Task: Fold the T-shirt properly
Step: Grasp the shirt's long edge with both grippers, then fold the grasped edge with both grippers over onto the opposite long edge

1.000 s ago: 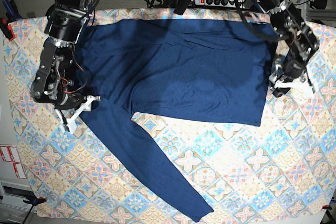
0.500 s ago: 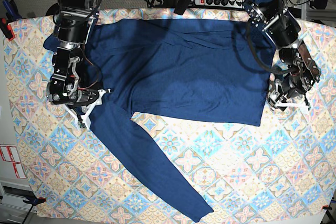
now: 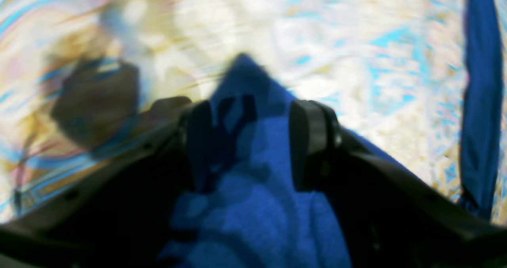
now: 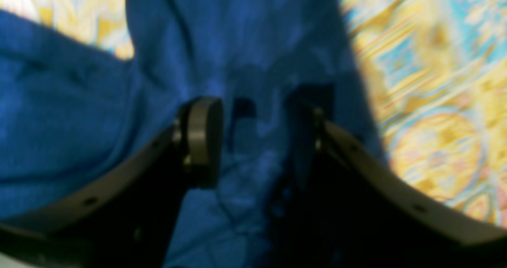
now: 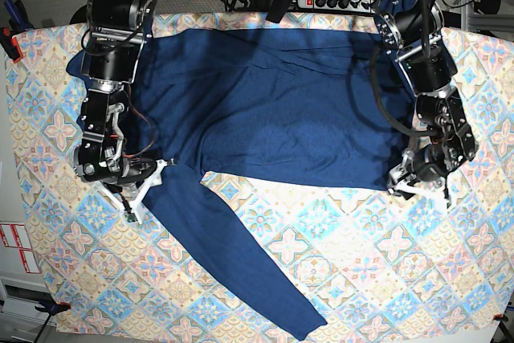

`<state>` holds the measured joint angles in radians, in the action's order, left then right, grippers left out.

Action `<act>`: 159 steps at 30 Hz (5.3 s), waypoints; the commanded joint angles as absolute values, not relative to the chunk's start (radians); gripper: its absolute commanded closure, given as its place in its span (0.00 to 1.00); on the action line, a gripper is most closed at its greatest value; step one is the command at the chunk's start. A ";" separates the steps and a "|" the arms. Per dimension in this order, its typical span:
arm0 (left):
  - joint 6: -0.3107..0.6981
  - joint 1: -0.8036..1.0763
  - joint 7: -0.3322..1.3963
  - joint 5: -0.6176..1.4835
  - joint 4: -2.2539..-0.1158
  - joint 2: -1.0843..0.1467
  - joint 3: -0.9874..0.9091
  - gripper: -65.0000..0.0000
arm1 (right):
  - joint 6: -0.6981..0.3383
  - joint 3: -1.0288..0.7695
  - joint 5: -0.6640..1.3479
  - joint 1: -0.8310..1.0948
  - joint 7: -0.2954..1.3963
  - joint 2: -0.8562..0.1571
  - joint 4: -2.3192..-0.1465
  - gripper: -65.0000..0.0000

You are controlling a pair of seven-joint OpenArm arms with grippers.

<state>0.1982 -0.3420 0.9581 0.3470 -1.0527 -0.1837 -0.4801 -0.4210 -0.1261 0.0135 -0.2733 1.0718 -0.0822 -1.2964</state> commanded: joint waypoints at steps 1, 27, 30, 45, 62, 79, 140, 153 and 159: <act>0.193 -0.366 0.947 0.351 -1.069 -0.203 -0.463 0.52 | -0.426 -0.128 0.019 -0.291 1.066 -0.085 -1.314 0.58; 0.193 -0.437 0.727 0.143 -0.760 -0.196 -0.433 0.52 | -0.426 -0.136 0.019 -0.288 1.067 -0.085 -1.323 0.58; 0.197 -0.437 0.733 0.143 -0.760 -0.171 -0.433 0.52 | -0.426 -0.134 0.019 -0.288 1.067 -0.085 -1.323 0.58; 0.202 -0.432 0.733 0.156 -0.760 -0.153 -0.277 0.69 | -0.426 -0.130 0.019 -0.291 1.067 -0.085 -1.320 0.58; 0.202 -0.328 0.733 0.156 -1.052 -0.156 -0.274 1.00 | -0.426 -0.104 0.019 -0.378 1.066 -0.091 -1.239 0.58; 0.202 -0.150 0.734 0.156 -1.362 -0.157 -0.280 1.00 | -0.426 0.090 0.019 -0.553 0.869 -0.269 -0.828 0.58; 0.202 0.050 0.800 0.297 -1.664 -0.151 -0.410 1.00 | -0.605 -0.131 0.022 -0.119 0.957 -0.252 -1.495 1.00; 0.202 0.163 0.800 0.298 -1.787 -0.150 -0.410 1.00 | -0.605 -0.130 0.024 0.073 0.990 -0.252 -1.747 1.00; 0.202 0.219 0.800 0.298 -1.856 -0.156 -0.414 1.00 | -0.605 -0.136 0.024 0.125 0.990 -0.254 -1.801 1.00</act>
